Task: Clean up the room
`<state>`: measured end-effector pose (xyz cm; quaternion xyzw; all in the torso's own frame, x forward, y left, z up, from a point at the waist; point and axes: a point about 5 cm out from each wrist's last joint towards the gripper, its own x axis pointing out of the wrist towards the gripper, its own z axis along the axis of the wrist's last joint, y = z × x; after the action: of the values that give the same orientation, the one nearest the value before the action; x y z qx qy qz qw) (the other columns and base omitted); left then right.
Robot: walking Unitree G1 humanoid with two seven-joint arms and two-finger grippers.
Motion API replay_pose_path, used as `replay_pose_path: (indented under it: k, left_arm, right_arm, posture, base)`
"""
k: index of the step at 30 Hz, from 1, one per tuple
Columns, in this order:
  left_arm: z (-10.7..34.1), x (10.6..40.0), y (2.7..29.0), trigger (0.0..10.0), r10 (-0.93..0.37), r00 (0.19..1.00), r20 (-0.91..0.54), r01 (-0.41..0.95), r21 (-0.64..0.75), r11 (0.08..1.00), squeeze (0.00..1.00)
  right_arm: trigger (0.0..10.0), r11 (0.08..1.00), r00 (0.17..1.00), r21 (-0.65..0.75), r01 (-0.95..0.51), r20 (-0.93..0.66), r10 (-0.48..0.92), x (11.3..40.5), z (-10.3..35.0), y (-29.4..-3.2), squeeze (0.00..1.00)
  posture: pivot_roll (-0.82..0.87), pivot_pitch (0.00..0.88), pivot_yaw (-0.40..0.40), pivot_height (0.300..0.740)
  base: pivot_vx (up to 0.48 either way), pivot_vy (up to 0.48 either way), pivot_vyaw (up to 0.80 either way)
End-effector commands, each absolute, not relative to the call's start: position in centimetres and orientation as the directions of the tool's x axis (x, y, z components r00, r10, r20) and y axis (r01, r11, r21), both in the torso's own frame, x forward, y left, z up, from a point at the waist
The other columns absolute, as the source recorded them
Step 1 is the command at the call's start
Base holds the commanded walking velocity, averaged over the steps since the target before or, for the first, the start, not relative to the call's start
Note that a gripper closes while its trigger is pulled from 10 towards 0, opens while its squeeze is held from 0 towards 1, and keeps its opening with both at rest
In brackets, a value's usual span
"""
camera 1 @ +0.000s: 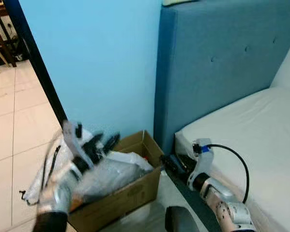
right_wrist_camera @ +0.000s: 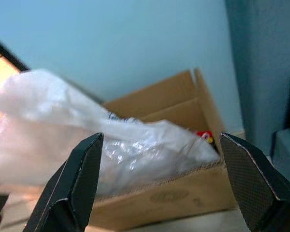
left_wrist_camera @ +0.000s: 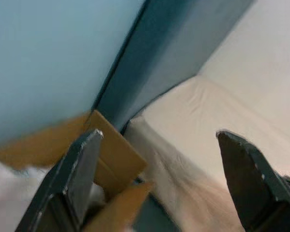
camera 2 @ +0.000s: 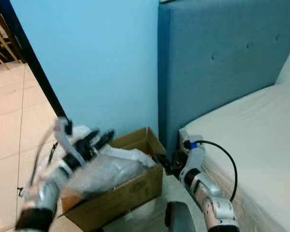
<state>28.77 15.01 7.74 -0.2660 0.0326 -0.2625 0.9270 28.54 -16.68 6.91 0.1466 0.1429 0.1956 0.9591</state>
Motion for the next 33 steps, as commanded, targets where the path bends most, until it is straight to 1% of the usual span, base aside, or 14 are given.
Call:
replay_pose_path:
  k: [1, 5, 10, 13, 15, 19, 21, 26, 27, 28, 29, 30, 32, 33]
  left_arm:
    - [8.3, 28.8, 14.5, 10.0, -0.514, 0.852, 0.106, 0.49, -0.511, 0.706, 0.0]
    - [5.1, 27.2, 12.4, 10.0, -0.56, 0.828, 0.019, 0.472, -0.562, 0.679, 0.0]
    - [2.5, 26.4, 12.3, 10.0, -0.553, 0.829, -0.084, 0.423, -0.553, 0.718, 0.0]
    - [-0.2, 25.3, 13.9, 10.0, -0.478, 0.847, -0.233, 0.321, -0.492, 0.809, 0.0]
    - [-0.2, 25.3, 13.9, 10.0, -0.478, 0.847, -0.233, 0.321, -0.492, 0.809, 0.0]
    - [-3.6, 22.8, 17.3, 10.0, -0.301, 0.843, -0.447, 0.112, -0.401, 0.909, 0.0]
    - [-3.6, 22.8, 17.3, 10.0, -0.301, 0.843, -0.447, 0.112, -0.401, 0.909, 0.0]
    - [-5.8, 20.4, 18.8, 10.0, -0.18, 0.791, -0.585, -0.039, -0.342, 0.939, 0.0]
    - [-7.0, 18.7, 19.2, 10.0, -0.128, 0.745, -0.654, -0.141, -0.342, 0.929, 0.0]
    - [-7.0, 18.7, 19.2, 10.0, -0.128, 0.745, -0.654, -0.141, -0.342, 0.929, 0.0]
    - [-8.6, 16.1, 19.7, 10.0, -0.052, 0.659, -0.75, -0.28, -0.309, 0.909, 0.0]
    - [-8.6, 16.1, 19.7, 10.0, -0.052, 0.659, -0.75, -0.28, -0.309, 0.909, 0.0]
    - [-10.5, 12.0, 20.0, 10.0, 0.02, 0.507, -0.862, -0.424, -0.229, 0.876, 0.0]
    - [-10.5, 12.0, 20.0, 10.0, 0.02, 0.507, -0.862, -0.424, -0.229, 0.876, 0.0]
  right_arm:
    - [10.0, 0.882, 0.883, 0.339, -0.329, -0.22, 0.414, 28.5, 6.5, -16.7, 0.0]
    - [10.0, 0.9, 0.874, 0.315, -0.303, -0.285, 0.394, 28.1, 4.7, -17.2, 0.0]
    - [10.0, 0.915, 0.856, 0.287, -0.283, -0.354, 0.376, 27.6, 2.9, -17.5, 0.0]
    - [10.0, 0.928, 0.819, 0.252, -0.274, -0.444, 0.363, 26.5, 0.6, -17.7, 0.0]
    - [10.0, 0.928, 0.819, 0.252, -0.274, -0.444, 0.363, 26.5, 0.6, -17.7, 0.0]
    - [10.0, 0.961, 0.726, 0.149, -0.232, -0.631, 0.274, 24.1, -3.1, -18.8, 0.0]
    - [10.0, 0.961, 0.726, 0.149, -0.232, -0.631, 0.274, 24.1, -3.1, -18.8, 0.0]
    - [10.0, 0.975, 0.656, 0.095, -0.198, -0.726, 0.204, 22.4, -5.0, -19.6, 0.0]
    - [10.0, 0.979, 0.628, 0.069, -0.192, -0.758, 0.177, 21.7, -5.6, -19.9, 0.0]
    - [10.0, 0.979, 0.628, 0.069, -0.192, -0.758, 0.177, 21.7, -5.6, -19.9, 0.0]
    - [10.0, 0.983, 0.602, 0.052, -0.174, -0.785, 0.148, 21.0, -6.1, -20.2, 0.0]
    - [10.0, 0.983, 0.602, 0.052, -0.174, -0.785, 0.148, 21.0, -6.1, -20.2, 0.0]
    - [10.0, 0.989, 0.561, 0.002, -0.151, -0.823, 0.087, 19.8, -7.0, -20.6, 0.0]
    - [10.0, 0.989, 0.561, 0.002, -0.151, -0.823, 0.087, 19.8, -7.0, -20.6, 0.0]
  posture:
    - [-0.09, 0.0, 0.008, 0.631]
    - [-0.09, 0.0, 0.003, 0.645]
    - [-0.09, 0.0, 0.002, 0.654]
    - [-0.09, 0.0, 0.003, 0.663]
    - [-0.09, 0.0, 0.003, 0.663]
    - [-0.08, 0.0, -0.008, 0.677]
    - [-0.08, 0.0, -0.008, 0.677]
    - [-0.07, 0.0, -0.022, 0.687]
    - [-0.05, 0.0, -0.032, 0.691]
    - [-0.05, 0.0, -0.032, 0.691]
    - [-0.05, 0.0, -0.04, 0.696]
    - [-0.05, 0.0, -0.04, 0.696]
    - [-0.06, 0.0, -0.032, 0.705]
    - [-0.06, 0.0, -0.032, 0.705]
  base:
    - [0.0, 0.0, 0.0]
    - [0.0, 0.0, 0.0]
    - [0.0, 0.0, 0.0]
    - [0.0, 0.0, 0.0]
    - [0.0, 0.0, 0.0]
    - [0.0, 0.0, 0.0]
    - [0.0, 0.0, 0.0]
    - [0.0, 0.0, 0.0]
    - [0.0, 0.0, 0.0]
    - [0.0, 0.0, 0.0]
    - [0.0, 0.0, 0.0]
    - [0.0, 0.0, 0.0]
    - [0.0, 0.0, 0.0]
    - [0.0, 0.0, 0.0]
